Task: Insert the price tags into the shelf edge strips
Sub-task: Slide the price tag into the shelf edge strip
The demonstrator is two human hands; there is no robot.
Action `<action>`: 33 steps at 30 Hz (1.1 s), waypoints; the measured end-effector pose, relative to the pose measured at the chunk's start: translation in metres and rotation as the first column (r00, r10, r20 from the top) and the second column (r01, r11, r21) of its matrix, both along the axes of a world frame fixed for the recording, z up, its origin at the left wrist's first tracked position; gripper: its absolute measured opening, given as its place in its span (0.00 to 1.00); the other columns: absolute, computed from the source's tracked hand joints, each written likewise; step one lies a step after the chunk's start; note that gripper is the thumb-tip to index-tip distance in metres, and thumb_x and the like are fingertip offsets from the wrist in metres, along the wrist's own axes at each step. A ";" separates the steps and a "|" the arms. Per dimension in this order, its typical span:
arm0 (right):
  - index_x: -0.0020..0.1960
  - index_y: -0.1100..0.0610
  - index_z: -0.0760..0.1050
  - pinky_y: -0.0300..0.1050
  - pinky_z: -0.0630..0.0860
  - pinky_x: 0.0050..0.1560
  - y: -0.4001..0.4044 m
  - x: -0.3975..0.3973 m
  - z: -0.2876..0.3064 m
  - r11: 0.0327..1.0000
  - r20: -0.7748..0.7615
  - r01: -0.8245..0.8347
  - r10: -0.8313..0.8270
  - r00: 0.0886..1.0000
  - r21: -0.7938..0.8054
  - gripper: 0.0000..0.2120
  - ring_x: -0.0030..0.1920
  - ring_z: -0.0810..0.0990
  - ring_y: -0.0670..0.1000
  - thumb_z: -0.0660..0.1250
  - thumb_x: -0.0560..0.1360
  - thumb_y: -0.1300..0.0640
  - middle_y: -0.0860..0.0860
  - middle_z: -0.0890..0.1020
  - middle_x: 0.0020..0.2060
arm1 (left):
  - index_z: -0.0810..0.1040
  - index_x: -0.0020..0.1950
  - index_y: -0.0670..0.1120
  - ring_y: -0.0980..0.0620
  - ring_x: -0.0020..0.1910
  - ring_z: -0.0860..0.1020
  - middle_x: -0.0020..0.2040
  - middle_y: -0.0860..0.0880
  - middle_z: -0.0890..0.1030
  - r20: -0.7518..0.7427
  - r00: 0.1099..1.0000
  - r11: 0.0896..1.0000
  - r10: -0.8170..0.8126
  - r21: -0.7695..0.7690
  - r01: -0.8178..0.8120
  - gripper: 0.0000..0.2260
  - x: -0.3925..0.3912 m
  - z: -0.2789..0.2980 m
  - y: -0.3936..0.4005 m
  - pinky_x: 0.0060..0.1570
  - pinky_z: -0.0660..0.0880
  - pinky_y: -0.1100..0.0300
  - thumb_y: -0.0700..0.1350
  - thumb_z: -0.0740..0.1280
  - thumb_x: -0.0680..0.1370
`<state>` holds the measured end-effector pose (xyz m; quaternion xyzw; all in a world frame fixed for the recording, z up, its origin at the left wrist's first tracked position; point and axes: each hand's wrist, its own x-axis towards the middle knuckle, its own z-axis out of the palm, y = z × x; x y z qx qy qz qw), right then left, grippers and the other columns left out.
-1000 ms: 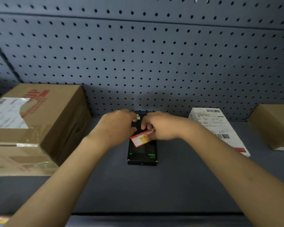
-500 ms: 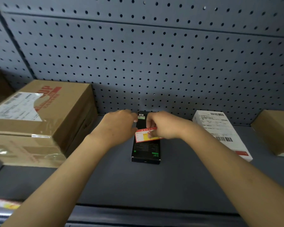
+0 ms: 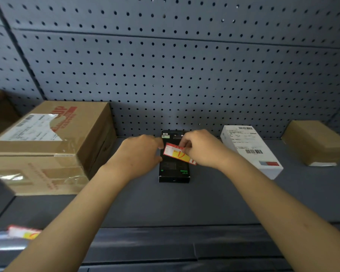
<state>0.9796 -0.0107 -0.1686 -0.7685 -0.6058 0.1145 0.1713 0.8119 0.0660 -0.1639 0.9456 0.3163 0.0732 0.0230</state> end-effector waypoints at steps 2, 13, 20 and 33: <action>0.52 0.54 0.79 0.53 0.79 0.48 -0.008 -0.003 0.000 0.999 0.007 0.038 -0.039 0.999 0.006 0.08 0.47 0.79 0.52 0.65 0.74 0.61 0.52 0.81 0.50 | 0.72 0.64 0.53 0.50 0.55 0.78 0.58 0.51 0.79 0.015 1.000 1.000 0.001 0.008 -0.002 0.15 -0.003 -0.001 -0.006 0.49 0.74 0.56 0.51 0.64 0.77; 0.52 0.53 0.76 0.52 0.80 0.43 -0.060 -0.025 -0.006 0.991 -0.087 0.080 -0.071 0.994 0.104 0.08 0.42 0.81 0.51 0.63 0.75 0.61 0.51 0.83 0.46 | 0.72 0.64 0.52 0.49 0.56 0.77 0.58 0.50 0.79 -0.007 0.998 0.998 0.054 -0.022 -0.055 0.15 -0.028 -0.002 -0.062 0.52 0.74 0.55 0.51 0.64 0.77; 0.52 0.55 0.78 0.41 0.77 0.34 -0.104 -0.041 -0.015 0.974 -0.182 0.076 -0.037 0.983 0.213 0.08 0.36 0.79 0.43 0.66 0.74 0.61 0.48 0.83 0.39 | 0.75 0.60 0.53 0.49 0.53 0.78 0.55 0.52 0.79 0.034 0.995 0.994 0.090 -0.062 -0.088 0.12 -0.040 -0.015 -0.118 0.49 0.73 0.56 0.47 0.63 0.76; 0.44 0.50 0.79 0.29 0.72 0.33 -0.129 -0.069 -0.024 0.958 -0.303 0.110 -0.025 0.953 0.267 0.05 0.32 0.78 0.36 0.71 0.72 0.59 0.40 0.79 0.33 | 0.77 0.55 0.54 0.50 0.52 0.79 0.53 0.53 0.81 0.035 0.999 0.984 0.030 -0.177 -0.023 0.09 -0.073 -0.036 -0.144 0.50 0.75 0.56 0.46 0.65 0.76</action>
